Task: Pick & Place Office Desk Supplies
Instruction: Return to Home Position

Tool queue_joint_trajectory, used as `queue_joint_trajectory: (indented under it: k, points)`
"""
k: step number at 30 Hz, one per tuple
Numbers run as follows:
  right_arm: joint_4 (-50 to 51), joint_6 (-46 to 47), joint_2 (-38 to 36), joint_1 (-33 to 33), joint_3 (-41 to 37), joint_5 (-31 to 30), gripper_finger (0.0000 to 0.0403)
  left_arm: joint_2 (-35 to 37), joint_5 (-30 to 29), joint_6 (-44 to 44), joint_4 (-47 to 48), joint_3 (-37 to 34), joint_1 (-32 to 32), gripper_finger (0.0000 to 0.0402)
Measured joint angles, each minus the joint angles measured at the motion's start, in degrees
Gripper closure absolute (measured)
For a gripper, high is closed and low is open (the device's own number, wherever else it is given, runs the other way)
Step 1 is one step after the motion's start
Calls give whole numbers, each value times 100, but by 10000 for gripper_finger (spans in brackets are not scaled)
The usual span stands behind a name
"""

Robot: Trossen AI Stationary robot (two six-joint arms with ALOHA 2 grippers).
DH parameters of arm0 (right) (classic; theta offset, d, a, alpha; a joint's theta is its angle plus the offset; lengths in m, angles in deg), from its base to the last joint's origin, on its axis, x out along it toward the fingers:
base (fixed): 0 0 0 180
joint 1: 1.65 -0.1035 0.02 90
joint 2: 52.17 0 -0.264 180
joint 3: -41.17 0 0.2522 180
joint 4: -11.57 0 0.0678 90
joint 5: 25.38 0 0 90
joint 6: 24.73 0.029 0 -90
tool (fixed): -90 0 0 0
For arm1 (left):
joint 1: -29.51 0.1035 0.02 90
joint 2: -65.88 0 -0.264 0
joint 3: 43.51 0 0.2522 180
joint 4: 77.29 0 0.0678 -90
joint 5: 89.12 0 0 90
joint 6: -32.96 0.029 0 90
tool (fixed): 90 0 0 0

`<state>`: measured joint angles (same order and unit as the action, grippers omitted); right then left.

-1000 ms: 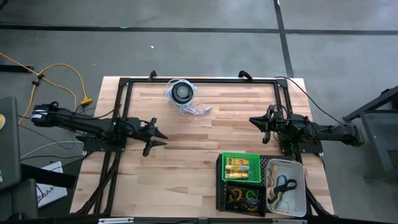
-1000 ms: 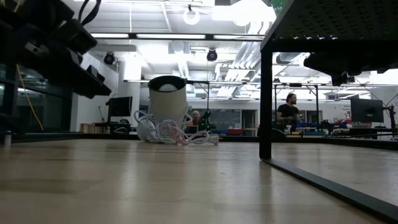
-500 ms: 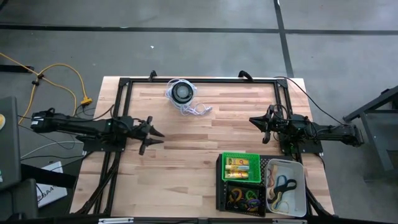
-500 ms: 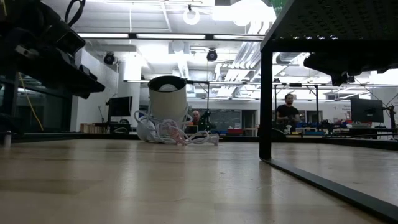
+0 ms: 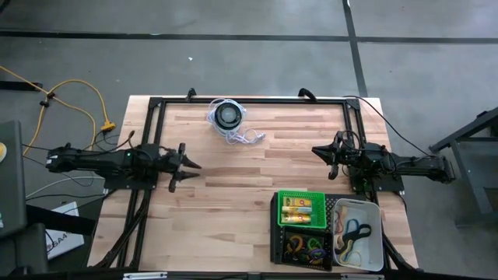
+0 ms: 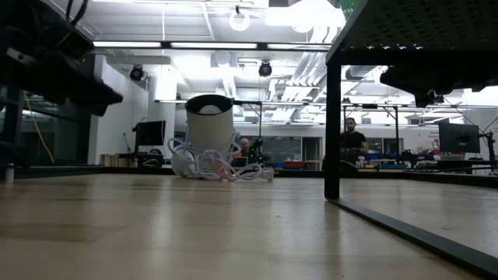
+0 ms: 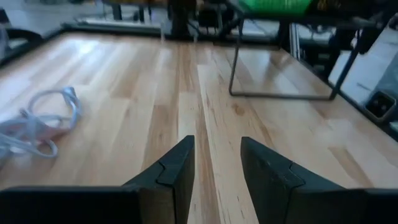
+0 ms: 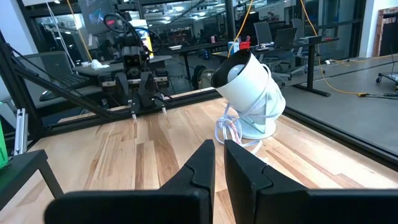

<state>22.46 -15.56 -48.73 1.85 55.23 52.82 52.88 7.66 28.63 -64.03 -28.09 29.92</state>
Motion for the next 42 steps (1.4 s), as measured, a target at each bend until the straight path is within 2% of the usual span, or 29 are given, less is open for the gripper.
queue_joint_trajectory:
  k: [5, 25, 42]
  points:
    - [0, 0, 0, 0, 0, 0, 379, 232, -85, 21, 48, -14, 0, 277]
    - [0, 0, 0, 0, 1, 0, 379, 128, -10, -449, -21, -111, -20, 277]
    - [0, 0, 0, 0, 2, 0, 379, 128, -31, -469, -68, -117, -20, 277]
